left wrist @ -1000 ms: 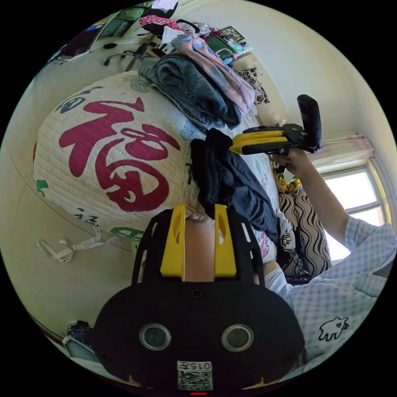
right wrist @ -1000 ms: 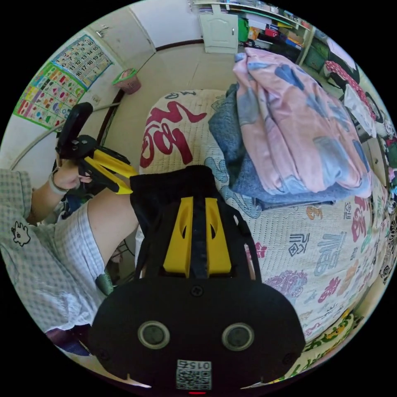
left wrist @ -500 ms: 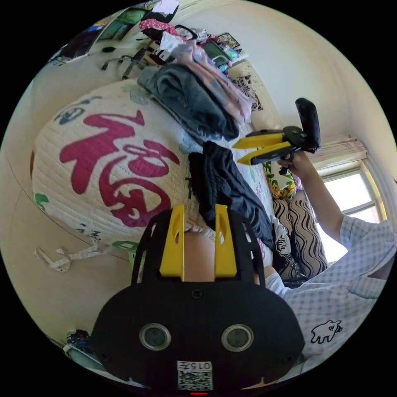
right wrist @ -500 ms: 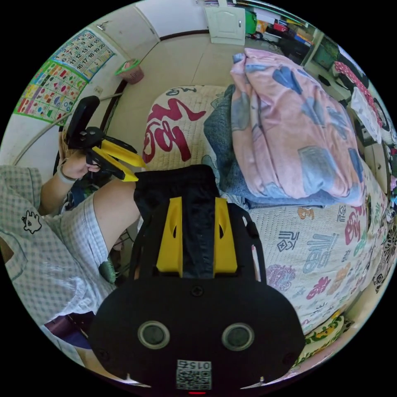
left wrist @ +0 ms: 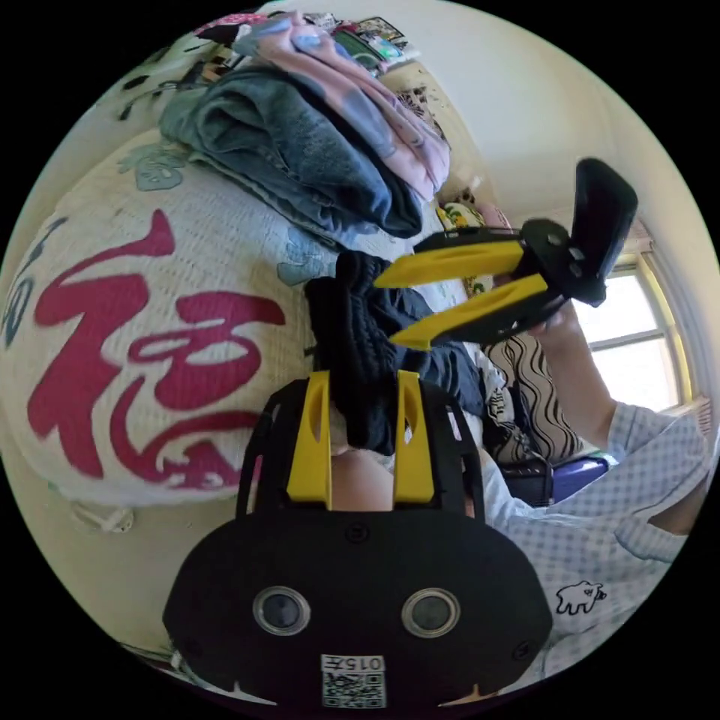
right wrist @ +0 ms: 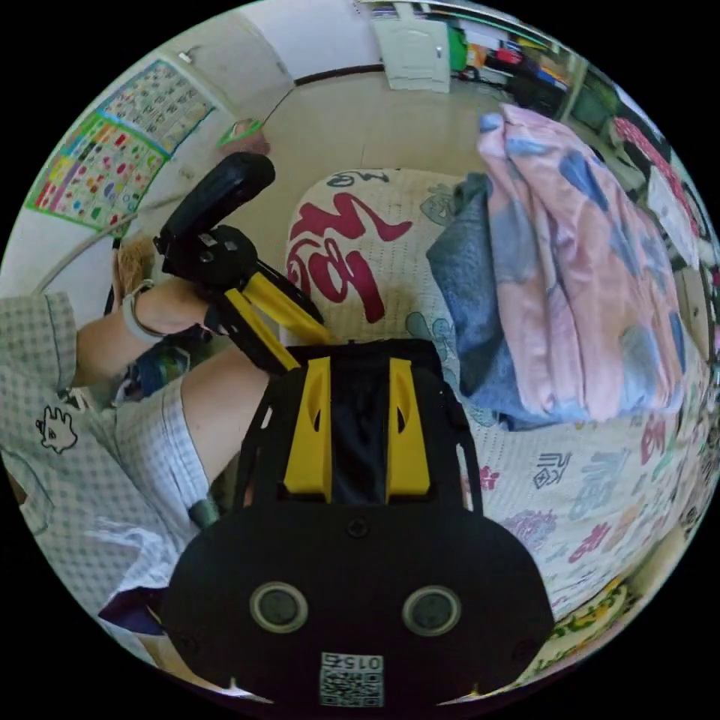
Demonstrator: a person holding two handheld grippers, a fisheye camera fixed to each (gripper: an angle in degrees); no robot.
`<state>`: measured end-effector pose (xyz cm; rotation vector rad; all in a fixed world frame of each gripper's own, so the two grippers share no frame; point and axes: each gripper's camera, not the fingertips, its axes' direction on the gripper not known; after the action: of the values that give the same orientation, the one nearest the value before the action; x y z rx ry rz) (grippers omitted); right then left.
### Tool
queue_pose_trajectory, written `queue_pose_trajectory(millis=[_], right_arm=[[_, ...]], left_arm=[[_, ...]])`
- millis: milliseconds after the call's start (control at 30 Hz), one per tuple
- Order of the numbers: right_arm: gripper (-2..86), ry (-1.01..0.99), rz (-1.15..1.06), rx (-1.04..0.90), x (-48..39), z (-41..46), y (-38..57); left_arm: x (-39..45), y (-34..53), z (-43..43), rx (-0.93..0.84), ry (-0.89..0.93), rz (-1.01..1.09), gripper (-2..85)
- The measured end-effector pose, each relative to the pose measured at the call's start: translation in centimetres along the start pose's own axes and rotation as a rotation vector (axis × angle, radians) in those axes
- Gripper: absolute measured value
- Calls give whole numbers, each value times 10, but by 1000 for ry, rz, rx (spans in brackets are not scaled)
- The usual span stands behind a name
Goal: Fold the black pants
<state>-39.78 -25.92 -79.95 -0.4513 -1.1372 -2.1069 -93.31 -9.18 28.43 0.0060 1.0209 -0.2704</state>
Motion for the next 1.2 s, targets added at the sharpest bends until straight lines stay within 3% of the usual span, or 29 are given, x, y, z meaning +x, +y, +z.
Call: queue_pose_trajectory(millis=[100, 267, 533, 633, 933, 1200], right_arm=[[114, 37, -246, -151, -21, -2, -50], [135, 112, -601, -653, -51, 58, -117], [144, 18, -605, -824, -77, 93, -139], [80, -50, -571, -867, -95, 91, -135], [17, 58, -586, -624, -166, -9, -75], [10, 211, -558, -285, -251, -106, -30]], left_arm=[[6, 31, -5, 61, -40, -68, 122], [8, 48, 7, 109, 34, -136, 115], [43, 56, 30, 69, 9, -100, 66], [60, 67, 34, 120, 32, -93, 35], [150, 104, 5, 354, -56, 14, 11], [240, 133, -60, 558, -228, 108, 7]])
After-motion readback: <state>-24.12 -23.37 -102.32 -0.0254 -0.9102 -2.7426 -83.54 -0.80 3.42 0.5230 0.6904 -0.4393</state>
